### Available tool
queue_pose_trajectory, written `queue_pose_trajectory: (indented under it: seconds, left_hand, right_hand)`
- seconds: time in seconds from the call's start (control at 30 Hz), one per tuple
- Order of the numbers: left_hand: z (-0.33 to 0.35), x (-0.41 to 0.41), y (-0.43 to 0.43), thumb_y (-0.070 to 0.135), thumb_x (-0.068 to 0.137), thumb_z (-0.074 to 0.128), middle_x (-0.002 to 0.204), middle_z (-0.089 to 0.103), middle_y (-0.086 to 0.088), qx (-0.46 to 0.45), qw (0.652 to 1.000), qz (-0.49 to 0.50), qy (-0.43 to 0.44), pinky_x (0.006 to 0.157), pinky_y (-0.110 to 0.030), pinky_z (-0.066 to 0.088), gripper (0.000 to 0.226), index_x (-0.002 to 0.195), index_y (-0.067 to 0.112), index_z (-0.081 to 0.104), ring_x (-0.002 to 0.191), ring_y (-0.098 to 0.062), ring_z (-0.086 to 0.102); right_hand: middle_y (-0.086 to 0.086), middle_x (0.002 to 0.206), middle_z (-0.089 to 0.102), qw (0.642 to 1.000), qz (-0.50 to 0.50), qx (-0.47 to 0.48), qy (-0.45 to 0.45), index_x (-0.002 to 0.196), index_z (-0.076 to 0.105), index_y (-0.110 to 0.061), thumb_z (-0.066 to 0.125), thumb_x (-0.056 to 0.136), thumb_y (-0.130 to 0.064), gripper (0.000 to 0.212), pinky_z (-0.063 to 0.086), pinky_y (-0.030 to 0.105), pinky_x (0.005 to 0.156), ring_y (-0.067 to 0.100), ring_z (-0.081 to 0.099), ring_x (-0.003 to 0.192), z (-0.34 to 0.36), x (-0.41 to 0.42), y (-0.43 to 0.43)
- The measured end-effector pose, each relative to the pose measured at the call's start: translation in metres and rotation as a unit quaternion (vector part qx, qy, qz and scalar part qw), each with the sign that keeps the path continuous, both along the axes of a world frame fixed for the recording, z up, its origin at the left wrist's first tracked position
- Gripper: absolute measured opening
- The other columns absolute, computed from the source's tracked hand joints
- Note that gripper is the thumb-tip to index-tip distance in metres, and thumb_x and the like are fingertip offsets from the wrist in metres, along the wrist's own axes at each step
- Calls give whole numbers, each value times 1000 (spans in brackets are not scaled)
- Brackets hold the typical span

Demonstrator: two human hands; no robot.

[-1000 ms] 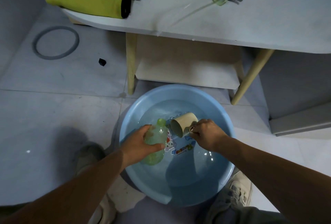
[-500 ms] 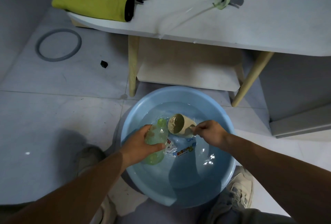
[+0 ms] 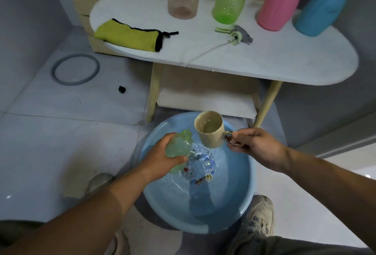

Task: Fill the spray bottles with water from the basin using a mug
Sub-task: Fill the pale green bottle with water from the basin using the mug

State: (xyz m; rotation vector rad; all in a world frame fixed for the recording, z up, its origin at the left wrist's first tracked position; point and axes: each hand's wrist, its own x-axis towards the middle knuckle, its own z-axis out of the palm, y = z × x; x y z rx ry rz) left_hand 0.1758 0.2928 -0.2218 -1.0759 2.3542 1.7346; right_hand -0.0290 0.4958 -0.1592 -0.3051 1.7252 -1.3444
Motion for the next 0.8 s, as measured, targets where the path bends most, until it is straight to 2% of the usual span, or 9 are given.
queue_pose_trajectory:
  seconds: [0.07,0.13,0.27,0.37,0.43,0.5,0.6,0.7,0.8]
  left_hand:
    - [8,0,2,31,78,89,142,53,5,-5,1000,-1,12,108,-32,44,82,147,31,46,128,-17,53]
    - [18,-1,5,30,77,89,142,53,4,3,1000,2,31,109,-33,45,79,144,32,48,129,-17,53]
    - [32,-5,9,30,77,89,143,53,3,16,998,5,58,112,-39,46,74,139,34,50,129,-17,54]
    - [40,-7,12,29,78,89,141,56,2,19,997,0,69,112,-43,46,77,145,29,49,129,-18,56]
    - [44,-7,14,28,79,88,140,57,3,24,997,-6,72,112,-43,46,78,146,27,49,129,-18,56]
    - [46,-7,15,26,80,88,140,58,2,27,997,-7,75,111,-42,46,78,147,25,49,128,-18,56]
    - [49,-7,16,25,80,88,140,57,1,25,997,-9,78,111,-41,46,78,147,24,48,130,-18,55]
    - [50,-8,16,25,80,88,138,58,0,26,996,-12,82,110,-43,48,76,146,24,49,127,-18,57]
    - [48,-10,17,25,80,88,138,59,0,31,996,-12,82,109,-43,49,75,145,24,50,125,-19,57]
  right_hand:
    - [14,88,66,1000,13,-8,16,87,69,2,58,97,-17,24,57,26,82,18,67,87,19,0,5]
    - [14,91,64,999,40,-8,35,86,70,-1,58,96,-21,26,58,29,82,20,65,90,39,0,9]
    - [18,95,66,994,55,-30,92,93,68,11,65,84,-30,42,50,42,104,23,62,94,70,3,16]
    - [6,86,71,989,61,-33,129,85,76,-6,68,77,-40,36,48,36,105,11,66,89,85,9,19]
    - [1,86,73,985,64,-20,157,86,78,-15,67,78,-44,32,45,38,99,10,65,89,91,11,20]
    - [-2,86,74,980,65,-10,187,88,79,-21,65,83,-42,26,44,42,91,10,64,87,93,12,20]
    - [-8,84,74,974,62,-7,218,89,80,-27,63,94,-29,18,45,35,92,1,65,82,94,14,19]
    - [-13,87,75,968,59,-6,243,89,80,-22,63,95,-24,18,43,24,86,-4,64,79,94,15,17]
    - [-14,101,75,961,60,8,269,80,78,-20,63,95,-24,21,44,28,91,-1,65,89,95,13,14]
